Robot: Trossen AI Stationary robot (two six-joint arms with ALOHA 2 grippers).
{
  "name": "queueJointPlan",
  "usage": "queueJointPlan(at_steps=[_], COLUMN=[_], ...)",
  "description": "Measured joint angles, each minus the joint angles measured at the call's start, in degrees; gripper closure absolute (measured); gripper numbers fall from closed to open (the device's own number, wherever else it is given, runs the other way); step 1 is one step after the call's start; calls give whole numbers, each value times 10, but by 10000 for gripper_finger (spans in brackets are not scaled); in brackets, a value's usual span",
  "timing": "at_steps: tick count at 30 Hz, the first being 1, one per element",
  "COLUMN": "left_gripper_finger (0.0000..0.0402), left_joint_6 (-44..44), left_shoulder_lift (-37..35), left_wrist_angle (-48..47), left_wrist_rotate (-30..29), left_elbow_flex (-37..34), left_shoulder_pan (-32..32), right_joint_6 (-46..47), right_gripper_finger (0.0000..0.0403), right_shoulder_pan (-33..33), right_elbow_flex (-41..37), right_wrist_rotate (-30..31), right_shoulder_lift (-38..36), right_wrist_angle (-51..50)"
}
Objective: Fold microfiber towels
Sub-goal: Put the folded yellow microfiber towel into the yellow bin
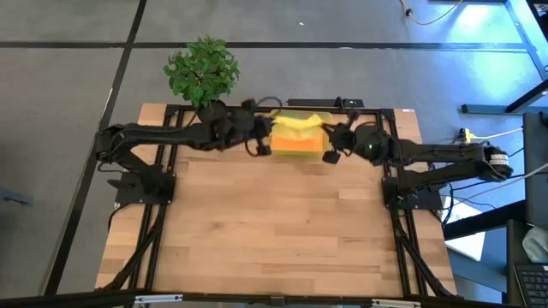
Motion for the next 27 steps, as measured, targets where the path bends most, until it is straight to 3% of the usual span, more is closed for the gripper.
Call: queueJointPlan(at_steps=[5,12,20,27], left_gripper_finger=[401,401,401,401], left_joint_6=[37,52,66,52], left_shoulder_lift=[32,103,140,148], left_wrist_angle=[83,157,247,227], left_wrist_rotate=[65,164,206,245], left_elbow_flex=[1,1,2,2], left_shoulder_pan=[66,156,203,216], right_joint_6=[-16,-19,-40,-35], right_gripper_finger=[397,397,397,397], right_shoulder_pan=[-98,-224,-308,-331], right_elbow_flex=[0,0,1,1], right_wrist_rotate=[-18,-114,-181,-228], right_shoulder_lift=[8,57,98,117], right_wrist_angle=[1,18,100,73])
